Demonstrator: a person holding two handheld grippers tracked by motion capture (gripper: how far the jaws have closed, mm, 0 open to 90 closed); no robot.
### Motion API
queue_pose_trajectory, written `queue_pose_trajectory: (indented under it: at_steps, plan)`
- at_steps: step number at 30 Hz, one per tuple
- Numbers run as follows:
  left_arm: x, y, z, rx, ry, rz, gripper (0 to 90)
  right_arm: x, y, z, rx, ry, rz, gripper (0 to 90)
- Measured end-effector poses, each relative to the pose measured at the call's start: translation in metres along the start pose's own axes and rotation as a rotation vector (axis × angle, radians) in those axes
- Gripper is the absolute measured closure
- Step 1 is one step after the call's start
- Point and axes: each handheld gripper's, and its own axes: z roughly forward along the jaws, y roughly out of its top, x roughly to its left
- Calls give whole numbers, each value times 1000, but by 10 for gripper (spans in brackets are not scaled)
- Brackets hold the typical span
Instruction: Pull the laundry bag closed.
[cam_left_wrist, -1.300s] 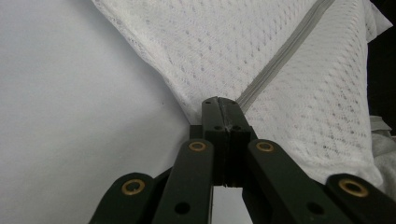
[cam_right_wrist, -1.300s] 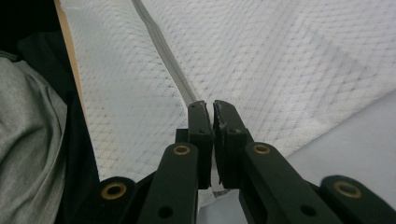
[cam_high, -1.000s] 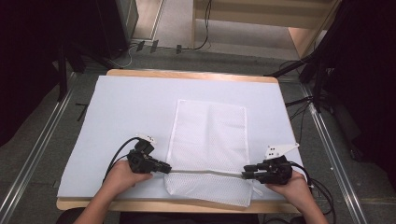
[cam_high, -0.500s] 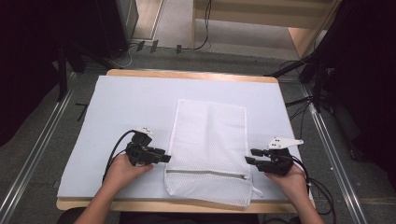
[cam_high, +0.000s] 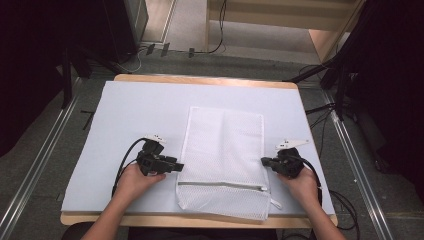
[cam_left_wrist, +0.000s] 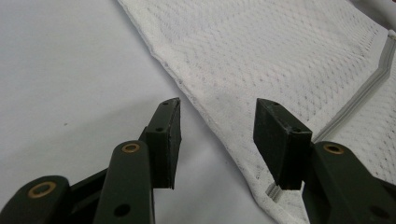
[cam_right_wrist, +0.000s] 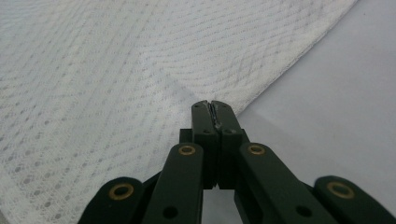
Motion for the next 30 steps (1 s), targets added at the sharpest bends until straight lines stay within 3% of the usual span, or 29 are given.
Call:
queue_pose_trajectory:
  at_steps: [6, 7, 8, 9, 14, 17, 22, 30]
  plan:
    - [4, 0, -6, -13, 5, -12, 522, -2, 13, 6, -16, -29, -44, 900]
    - [5, -1, -8, -15, 16, -4, 512, -3, 13, 2, -37, -18, -31, 792]
    - [5, -1, -8, -15, 16, -4, 507, -3, 13, 2, -37, -18, -31, 792]
    - [5, -1, -9, -19, 18, -3, 495, -6, 10, -2, -64, 7, -17, 727]
    - [7, 0, -15, -35, 33, 7, 458, -11, 5, -11, -96, 10, -6, 648]
    - [9, -1, -21, -53, 44, 14, 415, -18, -3, -22, -127, -10, -26, 560]
    - [15, -4, -29, -71, 68, 13, 380, -26, -10, -28, -142, -11, -18, 503]
    - [27, -9, -40, -92, 97, -11, 356, -34, -14, -31, -173, -50, -15, 433]
